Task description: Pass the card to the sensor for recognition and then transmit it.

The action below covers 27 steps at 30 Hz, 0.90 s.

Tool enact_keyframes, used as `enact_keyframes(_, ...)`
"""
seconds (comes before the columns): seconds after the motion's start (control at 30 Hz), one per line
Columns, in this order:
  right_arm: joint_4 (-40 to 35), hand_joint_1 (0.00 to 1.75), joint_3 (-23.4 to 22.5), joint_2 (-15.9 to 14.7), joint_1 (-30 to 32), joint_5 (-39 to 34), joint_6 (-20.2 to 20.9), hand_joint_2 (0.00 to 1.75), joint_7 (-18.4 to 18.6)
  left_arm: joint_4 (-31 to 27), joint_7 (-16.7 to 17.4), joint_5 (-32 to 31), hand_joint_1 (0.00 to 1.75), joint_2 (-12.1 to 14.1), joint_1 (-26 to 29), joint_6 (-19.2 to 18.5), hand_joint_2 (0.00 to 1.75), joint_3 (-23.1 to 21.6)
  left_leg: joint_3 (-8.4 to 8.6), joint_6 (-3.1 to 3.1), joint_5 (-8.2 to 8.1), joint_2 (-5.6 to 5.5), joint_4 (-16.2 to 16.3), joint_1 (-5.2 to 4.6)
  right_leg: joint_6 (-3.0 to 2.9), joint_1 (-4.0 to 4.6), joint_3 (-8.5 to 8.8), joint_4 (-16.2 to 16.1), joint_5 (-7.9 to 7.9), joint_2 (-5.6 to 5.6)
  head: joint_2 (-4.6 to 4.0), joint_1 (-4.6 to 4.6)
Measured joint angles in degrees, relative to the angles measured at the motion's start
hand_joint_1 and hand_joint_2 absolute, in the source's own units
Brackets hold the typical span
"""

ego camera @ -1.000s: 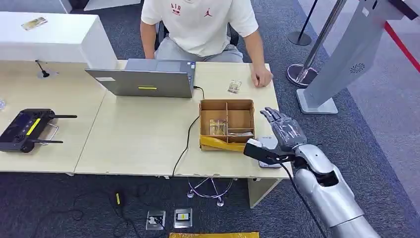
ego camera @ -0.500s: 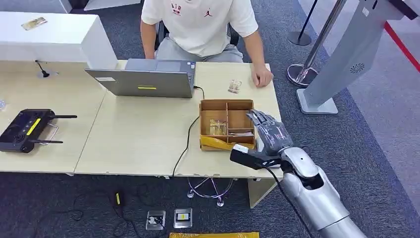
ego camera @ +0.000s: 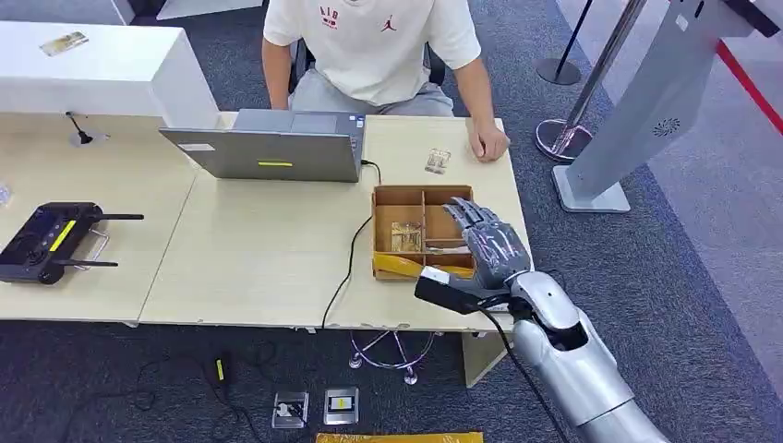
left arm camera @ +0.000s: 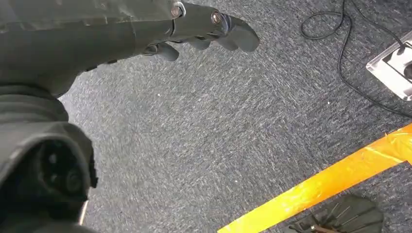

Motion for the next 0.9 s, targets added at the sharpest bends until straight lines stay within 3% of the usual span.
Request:
enact_keyframes(0.2, 2.91, 0.0, 0.0, 1.01, -1.01, -0.97, -2.41, 1.75, -1.29, 0.0, 0.0, -0.13, 0.0, 0.0, -0.12, 0.0, 0.0, 0.0, 0.0, 0.0, 0.0, 0.0, 0.0, 0.0, 0.0, 0.0, 0.0, 0.0, 0.0, 0.0, 0.0, 0.0)
enact_keyframes(0.9, 9.84, 0.0, 0.0, 2.41, -3.23, -0.55, -3.29, 1.75, -2.12, 0.0, 0.0, -0.13, 0.0, 0.02, -0.26, -0.46, 0.0, 0.0, 0.0, 0.0, 0.0, 0.0, 0.0, 0.0, 0.0, 0.0, 0.0, 0.0, 0.0, 0.01, 0.0, 0.0)
